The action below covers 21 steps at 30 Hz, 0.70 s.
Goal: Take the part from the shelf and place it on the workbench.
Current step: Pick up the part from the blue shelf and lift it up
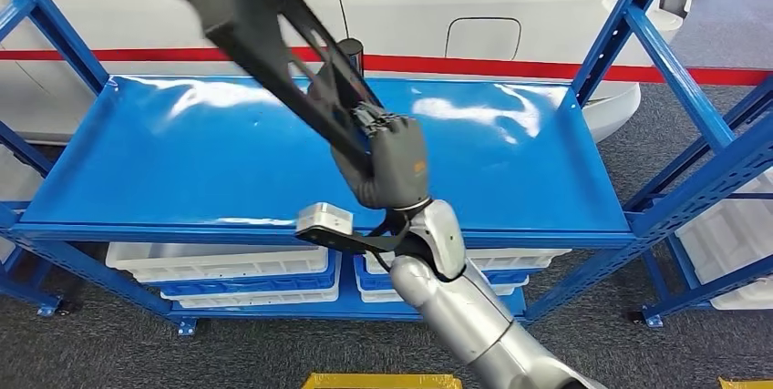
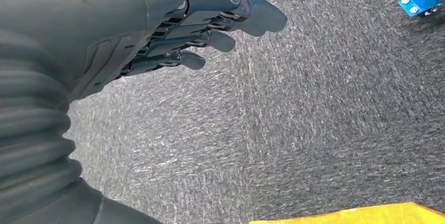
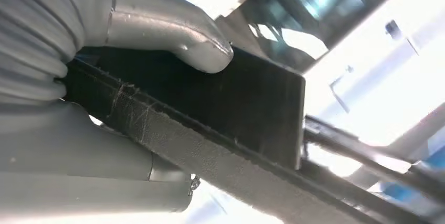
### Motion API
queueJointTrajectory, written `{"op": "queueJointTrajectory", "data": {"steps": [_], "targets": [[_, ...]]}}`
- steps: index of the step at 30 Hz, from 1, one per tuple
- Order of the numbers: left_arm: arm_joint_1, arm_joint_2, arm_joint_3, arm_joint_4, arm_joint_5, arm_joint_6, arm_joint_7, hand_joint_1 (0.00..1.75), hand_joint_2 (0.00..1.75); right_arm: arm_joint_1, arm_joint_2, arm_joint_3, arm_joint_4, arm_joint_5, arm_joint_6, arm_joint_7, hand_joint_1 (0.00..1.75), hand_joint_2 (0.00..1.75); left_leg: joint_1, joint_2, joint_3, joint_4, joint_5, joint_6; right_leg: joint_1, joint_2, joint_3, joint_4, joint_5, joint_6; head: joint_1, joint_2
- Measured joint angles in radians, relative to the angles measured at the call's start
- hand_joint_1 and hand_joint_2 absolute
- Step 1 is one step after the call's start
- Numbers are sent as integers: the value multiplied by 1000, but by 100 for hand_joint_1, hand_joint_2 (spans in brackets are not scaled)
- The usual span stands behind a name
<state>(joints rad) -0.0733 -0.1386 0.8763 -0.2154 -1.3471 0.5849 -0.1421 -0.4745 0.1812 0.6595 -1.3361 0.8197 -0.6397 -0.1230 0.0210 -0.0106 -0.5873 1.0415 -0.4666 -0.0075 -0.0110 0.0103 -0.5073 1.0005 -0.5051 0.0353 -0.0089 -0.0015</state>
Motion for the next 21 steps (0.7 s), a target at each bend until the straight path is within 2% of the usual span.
{"op": "queueJointTrajectory", "data": {"steps": [4,8,13,21], "targets": [[5,0,5,1,38,-64,-20,0,0,89,-74,-9,-208,-289,14,-189,175,175,0,-1,0,0,0,0,0,0,0,0,0,0,0,0],[12,0,33,1,101,-155,-100,0,175,200,-158,-10,-438,-494,52,-356,175,175,0,-1,-1,0,0,0,0,-1,0,0,0,0,0,0],[13,1,61,1,125,-175,-134,0,175,297,-235,-9,-635,-555,87,-406,175,175,0,0,-1,0,-1,0,1,-1,-1,0,0,0,0,0],[13,1,81,1,132,-174,-145,0,175,349,-288,-9,-736,-566,99,-410,175,175,0,0,1,0,0,0,1,-1,-1,0,0,0,0,0]]}}
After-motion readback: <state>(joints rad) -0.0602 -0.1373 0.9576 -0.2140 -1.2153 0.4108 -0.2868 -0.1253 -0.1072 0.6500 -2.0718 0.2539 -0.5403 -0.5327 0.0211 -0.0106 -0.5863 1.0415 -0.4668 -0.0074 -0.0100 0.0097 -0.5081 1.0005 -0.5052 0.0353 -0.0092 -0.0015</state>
